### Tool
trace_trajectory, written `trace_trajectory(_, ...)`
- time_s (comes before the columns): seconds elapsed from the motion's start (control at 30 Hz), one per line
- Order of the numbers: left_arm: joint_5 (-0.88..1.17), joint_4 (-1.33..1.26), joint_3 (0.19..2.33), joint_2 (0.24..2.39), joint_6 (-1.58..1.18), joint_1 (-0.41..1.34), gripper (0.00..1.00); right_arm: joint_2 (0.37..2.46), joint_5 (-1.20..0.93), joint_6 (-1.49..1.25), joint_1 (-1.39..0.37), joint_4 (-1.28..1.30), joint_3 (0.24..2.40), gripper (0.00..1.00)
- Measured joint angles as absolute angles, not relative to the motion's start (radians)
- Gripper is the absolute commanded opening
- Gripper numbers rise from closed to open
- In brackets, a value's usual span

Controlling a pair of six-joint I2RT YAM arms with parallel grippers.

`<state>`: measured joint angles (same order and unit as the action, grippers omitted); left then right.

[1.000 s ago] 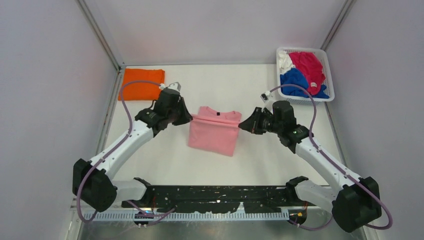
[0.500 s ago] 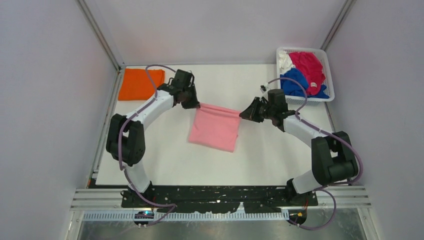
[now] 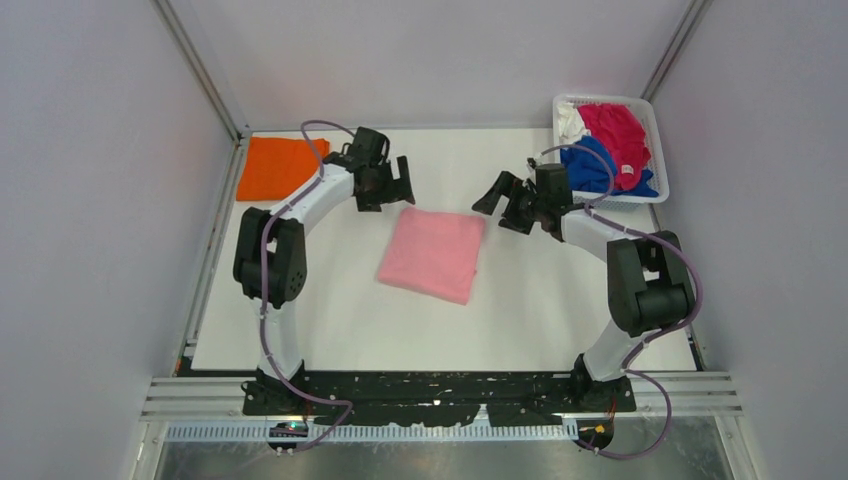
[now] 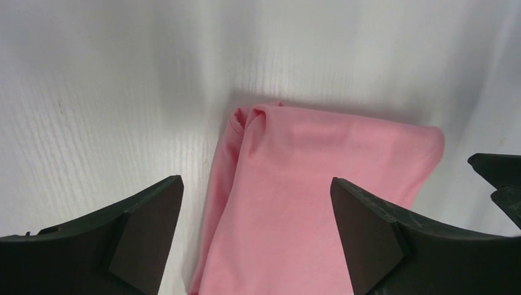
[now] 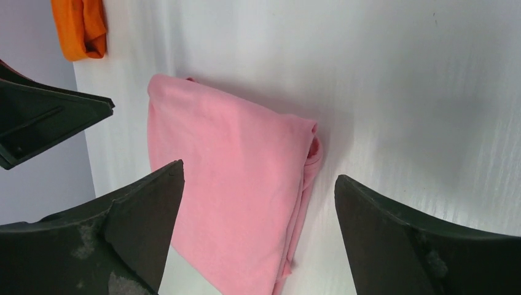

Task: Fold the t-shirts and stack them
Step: Fold the long partially folded tshirt into a neat square, then put the neatly folded tshirt into the corner of the board with the left arm

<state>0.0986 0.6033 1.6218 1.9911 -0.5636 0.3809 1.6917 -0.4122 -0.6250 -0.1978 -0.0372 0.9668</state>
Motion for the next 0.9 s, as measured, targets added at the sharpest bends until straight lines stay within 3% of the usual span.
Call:
trace_trajectory(0.23,0.163,0.572,1.523,1.954,-0.556,0.378,0.98,1.652,-0.427,-0.625,-0.194,-0.042,0.949,0.95)
trace_trajectory(0.73,0.229,0.569,1.386,1.960,-0.545,0.392,0.92,1.310,-0.429,-0.574,-0.194,0.001,0.738,0.95)
trace_trajectory(0.9,0.237,0.556,1.393,1.986,-0.550,0.421,0.65,1.234,-0.418,-0.556,-0.194,0.031,0.720,0.95)
